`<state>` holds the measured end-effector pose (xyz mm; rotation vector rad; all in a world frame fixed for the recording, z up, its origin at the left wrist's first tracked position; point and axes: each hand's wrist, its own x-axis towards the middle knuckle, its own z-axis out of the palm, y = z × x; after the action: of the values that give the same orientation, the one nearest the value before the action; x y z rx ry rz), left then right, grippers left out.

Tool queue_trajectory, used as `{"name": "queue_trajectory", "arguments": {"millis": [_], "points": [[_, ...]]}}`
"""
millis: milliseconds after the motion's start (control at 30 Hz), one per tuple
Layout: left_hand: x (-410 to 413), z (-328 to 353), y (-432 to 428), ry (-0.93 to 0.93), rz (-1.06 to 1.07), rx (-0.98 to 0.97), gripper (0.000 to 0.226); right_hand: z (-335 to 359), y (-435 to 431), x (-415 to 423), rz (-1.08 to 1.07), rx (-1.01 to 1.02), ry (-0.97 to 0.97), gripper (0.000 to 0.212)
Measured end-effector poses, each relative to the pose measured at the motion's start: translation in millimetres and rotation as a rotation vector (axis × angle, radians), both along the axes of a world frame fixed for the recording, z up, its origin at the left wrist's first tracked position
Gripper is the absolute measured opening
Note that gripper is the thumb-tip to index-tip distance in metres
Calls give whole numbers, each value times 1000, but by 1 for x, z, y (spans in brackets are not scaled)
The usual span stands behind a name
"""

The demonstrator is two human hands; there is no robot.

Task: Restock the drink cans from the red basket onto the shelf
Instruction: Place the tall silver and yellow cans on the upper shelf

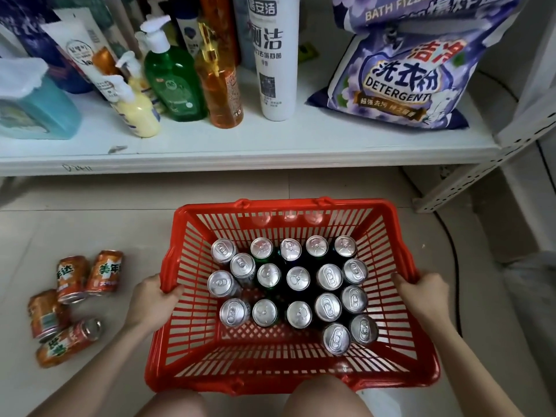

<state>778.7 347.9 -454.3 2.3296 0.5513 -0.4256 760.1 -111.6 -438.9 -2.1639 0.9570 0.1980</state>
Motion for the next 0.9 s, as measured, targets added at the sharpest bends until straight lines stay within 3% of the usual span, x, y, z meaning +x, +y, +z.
{"name": "queue_trajectory", "arguments": {"millis": [100, 267, 333, 600, 900], "points": [[-2, -1, -3, -45, -58, 155, 31, -1, 2, -1, 26, -84, -7, 24], [-6, 8, -13, -117, -190, 502, 85, 5, 15, -11, 108, -406, -63, 38], [-8, 15, -23, -165, -276, 563, 93, 5, 19, -22, 162, -453, -122, 44], [-12, 29, -104, -356, -636, 441, 83, 3, 38, -78, 338, -576, -178, 72], [-5, 3, -195, -334, -803, 275, 81, -3, 54, -67, 421, -523, -242, 64]]}}
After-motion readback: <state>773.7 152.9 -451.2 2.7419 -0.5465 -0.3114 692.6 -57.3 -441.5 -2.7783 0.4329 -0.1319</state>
